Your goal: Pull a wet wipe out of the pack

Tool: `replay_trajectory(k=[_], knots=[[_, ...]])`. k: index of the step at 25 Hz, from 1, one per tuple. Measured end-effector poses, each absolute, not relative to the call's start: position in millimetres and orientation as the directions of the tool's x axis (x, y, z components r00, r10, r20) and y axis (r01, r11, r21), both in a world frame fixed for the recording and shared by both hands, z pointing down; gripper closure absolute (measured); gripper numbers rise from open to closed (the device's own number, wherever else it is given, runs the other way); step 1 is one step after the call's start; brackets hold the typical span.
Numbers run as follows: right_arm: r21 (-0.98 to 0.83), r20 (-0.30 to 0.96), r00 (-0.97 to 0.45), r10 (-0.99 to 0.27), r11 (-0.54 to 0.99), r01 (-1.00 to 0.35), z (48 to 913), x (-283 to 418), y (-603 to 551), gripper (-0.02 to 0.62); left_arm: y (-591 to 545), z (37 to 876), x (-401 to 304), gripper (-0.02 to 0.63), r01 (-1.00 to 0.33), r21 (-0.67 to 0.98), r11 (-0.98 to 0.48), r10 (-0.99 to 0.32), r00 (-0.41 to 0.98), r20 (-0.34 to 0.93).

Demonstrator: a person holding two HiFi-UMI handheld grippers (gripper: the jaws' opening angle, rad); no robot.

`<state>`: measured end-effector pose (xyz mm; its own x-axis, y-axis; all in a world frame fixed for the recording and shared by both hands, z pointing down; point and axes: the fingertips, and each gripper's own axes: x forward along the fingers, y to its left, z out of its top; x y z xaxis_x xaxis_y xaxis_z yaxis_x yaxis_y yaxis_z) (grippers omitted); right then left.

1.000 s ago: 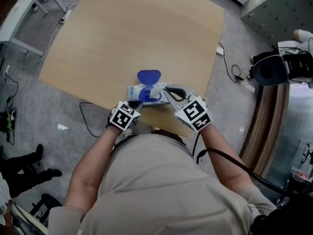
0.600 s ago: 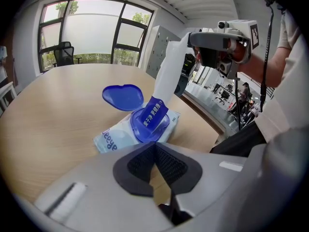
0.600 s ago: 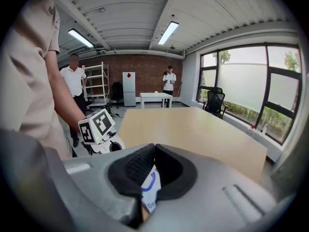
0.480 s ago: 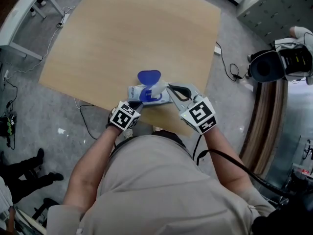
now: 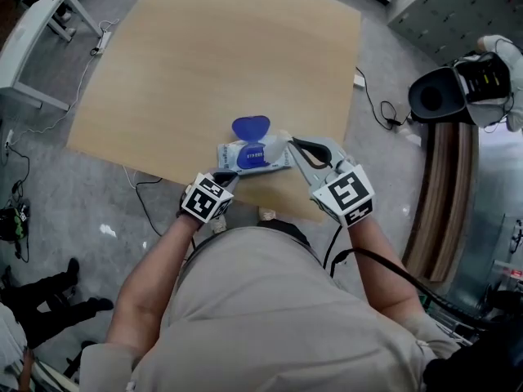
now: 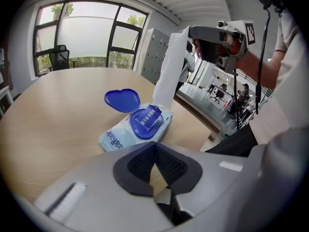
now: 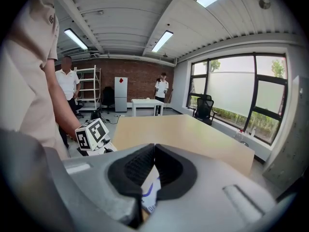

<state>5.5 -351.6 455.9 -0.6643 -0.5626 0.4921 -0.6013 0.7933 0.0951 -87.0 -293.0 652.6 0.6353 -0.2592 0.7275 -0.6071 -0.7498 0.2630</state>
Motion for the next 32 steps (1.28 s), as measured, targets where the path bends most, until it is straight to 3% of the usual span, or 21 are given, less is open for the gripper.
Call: replay_trajectory(k=[10,18,24,32], knots=[[0.099,0.437,-0.620,-0.652,0.720,-0.687,424.2,-2.0,-321.6,0.592,-270.4,591.5,-121.3,0.600,-0.601,0.287,-0.746,-0.344,0.717,0.606],[0.064,0.392,-0.569,-0.723,0.639,-0.767,410.1,-8.0,-269.6,0.592,-230.6,511.9,-152.4,0.600,-0.550,0.387,-0.740,-0.390,0.820,0.419],[0.030,0.347,-0.577,-0.739,0.624,-0.781,400.5,0.0,-226.6,0.592,-197.5,465.0,-138.6,0.600,-0.494,0.387,-0.779,-0.387,0.864,0.322],[0.058,0.282,-0.627,-0.726,0.666,-0.744,364.1,24.1,-161.6,0.592,-138.5,393.9,-106.2,0.600,-0.542,0.315,-0.779,-0.490,0.840,0.232]])
